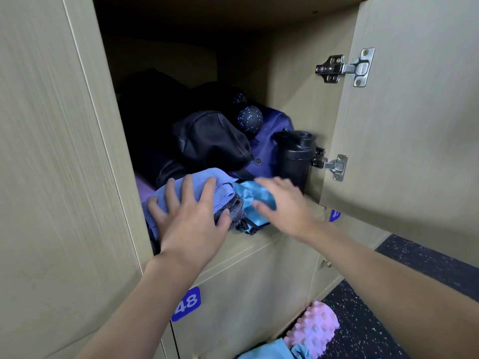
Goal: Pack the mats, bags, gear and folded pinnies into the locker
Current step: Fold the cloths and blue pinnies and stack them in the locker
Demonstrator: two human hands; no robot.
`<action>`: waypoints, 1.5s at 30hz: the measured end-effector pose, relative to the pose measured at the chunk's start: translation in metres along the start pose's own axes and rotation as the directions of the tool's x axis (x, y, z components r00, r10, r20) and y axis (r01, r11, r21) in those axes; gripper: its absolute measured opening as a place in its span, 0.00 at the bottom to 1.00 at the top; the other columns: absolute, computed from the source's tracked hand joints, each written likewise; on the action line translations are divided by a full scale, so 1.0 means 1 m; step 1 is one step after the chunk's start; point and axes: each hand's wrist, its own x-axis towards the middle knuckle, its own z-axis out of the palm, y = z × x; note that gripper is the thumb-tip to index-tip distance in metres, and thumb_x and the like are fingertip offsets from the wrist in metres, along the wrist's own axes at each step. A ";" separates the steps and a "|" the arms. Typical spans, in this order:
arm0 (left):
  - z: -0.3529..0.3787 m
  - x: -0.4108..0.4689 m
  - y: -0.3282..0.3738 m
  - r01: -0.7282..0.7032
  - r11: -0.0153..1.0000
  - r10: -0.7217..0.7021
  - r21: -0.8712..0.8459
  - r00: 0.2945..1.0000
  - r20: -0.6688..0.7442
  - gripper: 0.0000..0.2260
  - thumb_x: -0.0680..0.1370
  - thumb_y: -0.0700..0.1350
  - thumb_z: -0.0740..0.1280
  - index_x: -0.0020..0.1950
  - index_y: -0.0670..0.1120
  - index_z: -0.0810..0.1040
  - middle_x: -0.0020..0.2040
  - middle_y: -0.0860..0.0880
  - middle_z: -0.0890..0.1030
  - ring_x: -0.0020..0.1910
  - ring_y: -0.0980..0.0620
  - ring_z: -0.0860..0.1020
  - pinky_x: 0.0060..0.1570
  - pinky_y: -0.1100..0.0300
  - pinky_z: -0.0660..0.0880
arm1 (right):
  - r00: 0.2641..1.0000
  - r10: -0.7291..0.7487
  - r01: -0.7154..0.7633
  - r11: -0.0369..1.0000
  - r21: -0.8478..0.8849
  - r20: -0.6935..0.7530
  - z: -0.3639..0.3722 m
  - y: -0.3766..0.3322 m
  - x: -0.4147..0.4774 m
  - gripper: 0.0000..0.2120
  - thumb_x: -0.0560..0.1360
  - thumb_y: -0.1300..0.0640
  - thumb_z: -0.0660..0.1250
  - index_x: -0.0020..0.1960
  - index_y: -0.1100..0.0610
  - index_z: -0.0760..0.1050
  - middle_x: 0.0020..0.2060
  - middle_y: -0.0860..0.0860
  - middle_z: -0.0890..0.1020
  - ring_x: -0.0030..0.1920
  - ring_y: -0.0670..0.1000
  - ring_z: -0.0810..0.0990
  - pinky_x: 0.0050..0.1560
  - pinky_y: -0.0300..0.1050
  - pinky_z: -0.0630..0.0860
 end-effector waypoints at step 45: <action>0.153 -0.333 0.041 0.243 0.707 0.572 -0.664 0.356 0.739 0.23 0.76 0.38 0.73 0.69 0.46 0.73 0.55 0.46 0.78 0.44 0.53 0.77 0.50 0.63 0.77 | 0.614 0.600 -0.738 0.667 0.103 0.512 0.070 -0.043 -0.434 0.08 0.79 0.59 0.65 0.44 0.62 0.75 0.38 0.55 0.78 0.41 0.55 0.74 0.41 0.48 0.67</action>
